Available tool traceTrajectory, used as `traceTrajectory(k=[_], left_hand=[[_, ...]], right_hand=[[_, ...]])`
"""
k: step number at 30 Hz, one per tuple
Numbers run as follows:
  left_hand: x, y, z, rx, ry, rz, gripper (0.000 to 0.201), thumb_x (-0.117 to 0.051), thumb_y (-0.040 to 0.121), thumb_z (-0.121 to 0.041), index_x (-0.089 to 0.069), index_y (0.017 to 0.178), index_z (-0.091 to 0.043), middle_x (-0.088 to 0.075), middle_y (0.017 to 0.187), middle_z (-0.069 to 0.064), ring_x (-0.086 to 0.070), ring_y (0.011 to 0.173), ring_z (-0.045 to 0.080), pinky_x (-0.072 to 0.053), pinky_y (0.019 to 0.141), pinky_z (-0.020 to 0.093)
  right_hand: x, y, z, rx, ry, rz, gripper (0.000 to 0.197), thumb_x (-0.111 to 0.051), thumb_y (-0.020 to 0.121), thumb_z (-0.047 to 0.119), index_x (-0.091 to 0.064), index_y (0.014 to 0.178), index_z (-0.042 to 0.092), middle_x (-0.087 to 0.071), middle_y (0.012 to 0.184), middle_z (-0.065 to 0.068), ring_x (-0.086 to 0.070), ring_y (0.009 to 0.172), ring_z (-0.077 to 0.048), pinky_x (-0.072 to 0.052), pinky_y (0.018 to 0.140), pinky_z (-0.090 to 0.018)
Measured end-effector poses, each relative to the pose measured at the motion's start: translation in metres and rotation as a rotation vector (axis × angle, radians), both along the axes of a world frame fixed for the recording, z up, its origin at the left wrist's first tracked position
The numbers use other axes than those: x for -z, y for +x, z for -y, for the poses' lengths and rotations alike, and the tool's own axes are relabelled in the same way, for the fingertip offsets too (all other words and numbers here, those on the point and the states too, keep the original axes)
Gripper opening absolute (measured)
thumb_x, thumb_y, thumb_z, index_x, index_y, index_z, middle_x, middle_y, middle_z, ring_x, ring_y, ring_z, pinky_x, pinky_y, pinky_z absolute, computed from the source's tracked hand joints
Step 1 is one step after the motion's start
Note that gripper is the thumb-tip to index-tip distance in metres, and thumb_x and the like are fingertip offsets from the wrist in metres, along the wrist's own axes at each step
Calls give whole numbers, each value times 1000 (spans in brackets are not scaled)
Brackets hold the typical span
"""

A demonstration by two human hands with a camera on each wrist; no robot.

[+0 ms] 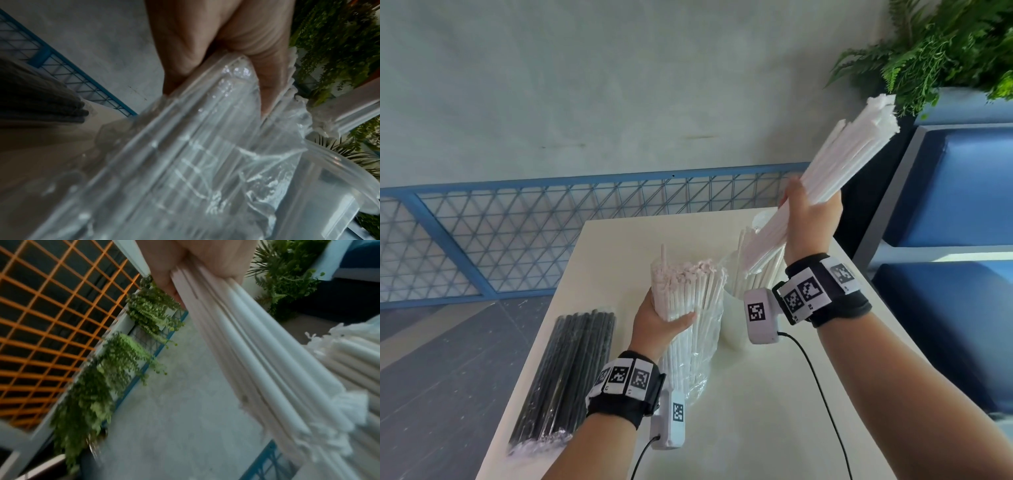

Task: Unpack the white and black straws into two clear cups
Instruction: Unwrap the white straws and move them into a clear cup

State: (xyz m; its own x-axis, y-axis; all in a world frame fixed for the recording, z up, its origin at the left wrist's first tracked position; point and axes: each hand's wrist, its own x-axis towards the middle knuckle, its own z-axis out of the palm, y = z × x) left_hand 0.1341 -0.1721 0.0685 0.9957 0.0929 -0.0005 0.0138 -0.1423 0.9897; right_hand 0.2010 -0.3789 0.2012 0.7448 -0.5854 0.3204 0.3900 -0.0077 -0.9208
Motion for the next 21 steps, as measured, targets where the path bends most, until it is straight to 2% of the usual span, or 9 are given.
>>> traceTrajectory(k=[3,6,8,10,13,15,18,21], left_hand=[[-1,0,2,0,-32,-10,74,-83,45,-39,-59,112,-20,-69,107,0,-65,102,15,-52,93,43],[0,-1,4,-28,-37,-20,76,-85,45,-38,-58,113,-19,-68,109,1,-64,103,17,-52,93,44],[1,-1,3,-39,-44,-23,67,-87,53,-26,-58,113,-18,-68,109,2,-64,104,18,-51,94,45],[2,-1,2,-42,-46,-28,60,-86,60,-16,-58,113,-18,-68,109,3,-64,104,19,-51,94,45],[4,-2,0,-52,-62,-24,61,-86,58,-18,-58,113,-18,-68,109,4,-64,103,19,-51,93,46],[5,-2,0,-59,-71,-24,61,-86,57,-19,-59,112,-18,-69,108,3,-65,103,19,-52,93,45],[5,-2,0,-71,-61,-29,56,-85,62,-12,-59,110,-20,-68,106,2,-65,102,18,-51,93,43],[6,-2,-2,-70,-62,-33,56,-85,62,-11,-59,110,-20,-68,107,2,-64,102,18,-51,94,43]], right_hand=[[20,-2,-5,-62,-163,-83,15,-62,83,21,-54,92,11,-61,72,-2,-58,64,-14,-47,60,-28],[49,-4,-10,-111,-254,-196,25,-66,81,26,-56,96,9,-61,81,-3,-60,77,-22,-50,67,-34],[61,-4,-11,-106,-285,-239,23,-68,79,26,-56,91,10,-59,79,-1,-59,77,-23,-51,70,-37],[65,-5,-12,-91,-283,-252,22,-69,78,25,-55,90,13,-59,80,0,-57,72,-18,-50,69,-34],[68,-4,-12,-76,-285,-221,24,-70,78,22,-56,96,14,-60,80,4,-54,65,-3,-45,65,-22],[70,-2,-12,-76,-287,-217,28,-69,78,21,-56,101,12,-61,82,3,-55,67,-3,-46,65,-21],[76,0,-12,-107,-279,-269,35,-67,80,25,-55,110,12,-63,98,-6,-58,82,-17,-50,77,-33],[88,-1,-12,-168,-318,-385,63,-68,78,38,-44,128,8,-56,122,-5,-54,110,-22,-46,97,-40]])
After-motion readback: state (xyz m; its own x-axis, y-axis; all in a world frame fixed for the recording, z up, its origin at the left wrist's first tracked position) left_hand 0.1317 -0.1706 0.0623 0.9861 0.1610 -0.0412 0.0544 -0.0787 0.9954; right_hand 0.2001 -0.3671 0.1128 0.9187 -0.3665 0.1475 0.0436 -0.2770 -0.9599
